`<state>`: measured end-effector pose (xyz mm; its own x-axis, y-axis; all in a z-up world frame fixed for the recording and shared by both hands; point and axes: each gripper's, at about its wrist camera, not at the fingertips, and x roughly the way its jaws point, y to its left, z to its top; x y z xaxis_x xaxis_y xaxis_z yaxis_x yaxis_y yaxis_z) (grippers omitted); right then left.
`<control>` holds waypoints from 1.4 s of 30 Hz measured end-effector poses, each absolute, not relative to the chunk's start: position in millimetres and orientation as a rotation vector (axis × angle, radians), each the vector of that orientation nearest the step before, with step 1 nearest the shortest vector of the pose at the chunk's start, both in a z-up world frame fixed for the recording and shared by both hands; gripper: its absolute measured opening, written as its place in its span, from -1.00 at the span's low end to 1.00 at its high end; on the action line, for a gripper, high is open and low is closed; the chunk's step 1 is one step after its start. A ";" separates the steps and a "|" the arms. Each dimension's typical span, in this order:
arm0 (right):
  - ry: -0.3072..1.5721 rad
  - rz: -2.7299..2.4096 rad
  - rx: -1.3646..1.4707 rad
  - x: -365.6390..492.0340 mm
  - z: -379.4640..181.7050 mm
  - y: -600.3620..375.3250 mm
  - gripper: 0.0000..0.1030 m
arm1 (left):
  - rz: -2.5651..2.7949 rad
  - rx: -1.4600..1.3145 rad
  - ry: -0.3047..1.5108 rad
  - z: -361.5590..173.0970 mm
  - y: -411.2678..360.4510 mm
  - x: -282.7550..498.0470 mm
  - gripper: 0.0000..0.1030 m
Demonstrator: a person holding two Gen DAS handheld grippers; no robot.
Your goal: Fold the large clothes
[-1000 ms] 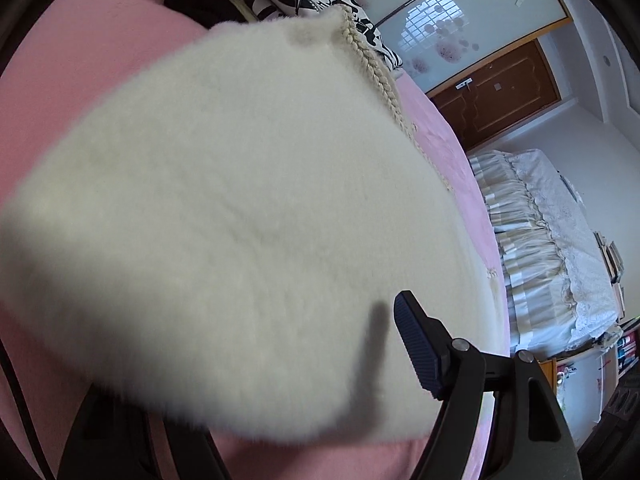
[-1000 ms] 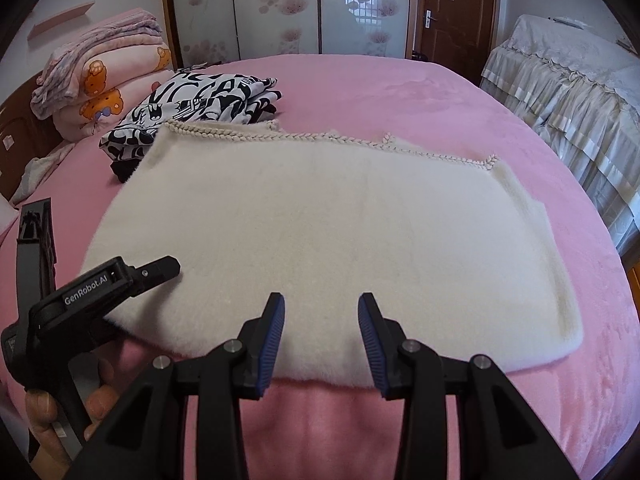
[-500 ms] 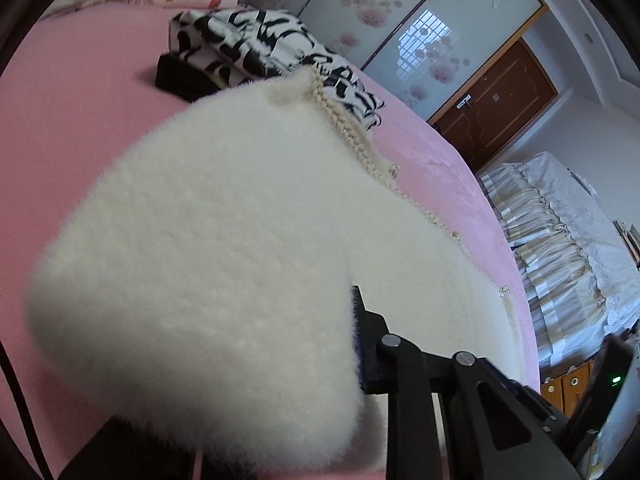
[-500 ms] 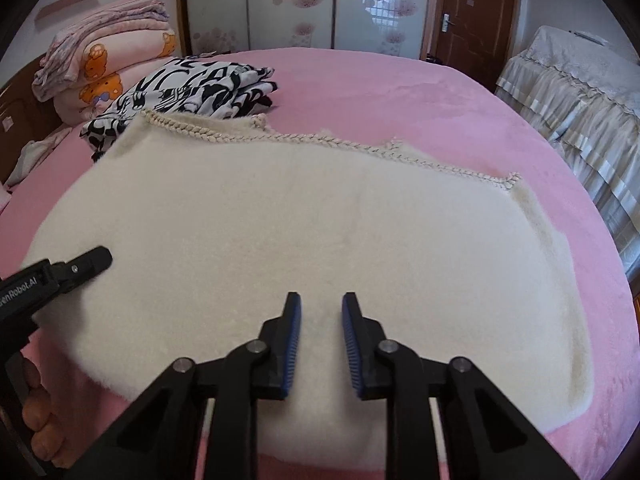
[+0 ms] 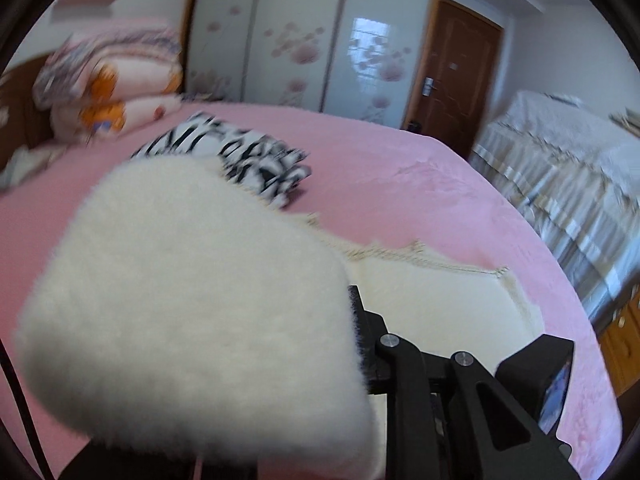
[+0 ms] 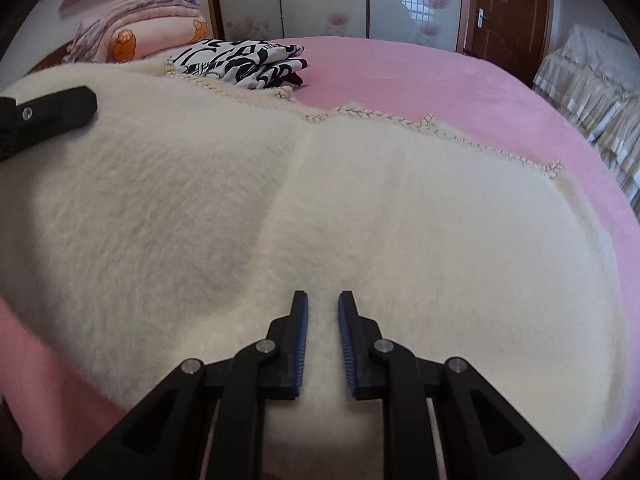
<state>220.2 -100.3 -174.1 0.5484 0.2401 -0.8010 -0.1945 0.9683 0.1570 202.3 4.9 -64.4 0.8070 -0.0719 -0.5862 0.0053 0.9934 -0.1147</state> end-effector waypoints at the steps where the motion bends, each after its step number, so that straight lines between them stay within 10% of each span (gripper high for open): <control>1: 0.981 0.286 0.114 220.7 -172.9 -109.2 -0.70 | -0.055 -0.067 0.624 -57.7 -9.3 204.9 -0.64; 18: 0.921 -0.268 0.354 130.8 -147.0 -343.3 -0.73 | -0.357 0.667 0.684 -158.7 -240.0 164.7 -0.49; 23: 0.928 -0.242 0.346 125.5 -150.4 -336.3 -0.72 | -0.504 0.535 0.755 -136.1 -221.5 157.3 0.33; 32: 0.867 -0.154 0.363 120.0 -110.5 -347.7 -0.69 | -0.617 0.253 0.782 -66.9 -131.0 126.4 0.56; 36: 0.855 -0.010 0.408 130.5 -89.8 -344.7 -0.26 | -0.493 0.157 0.794 -58.0 -81.9 144.6 0.57; 42: 0.958 0.119 0.389 177.9 -96.9 -326.0 -0.23 | -0.317 -0.027 0.960 -84.3 -31.0 207.5 0.57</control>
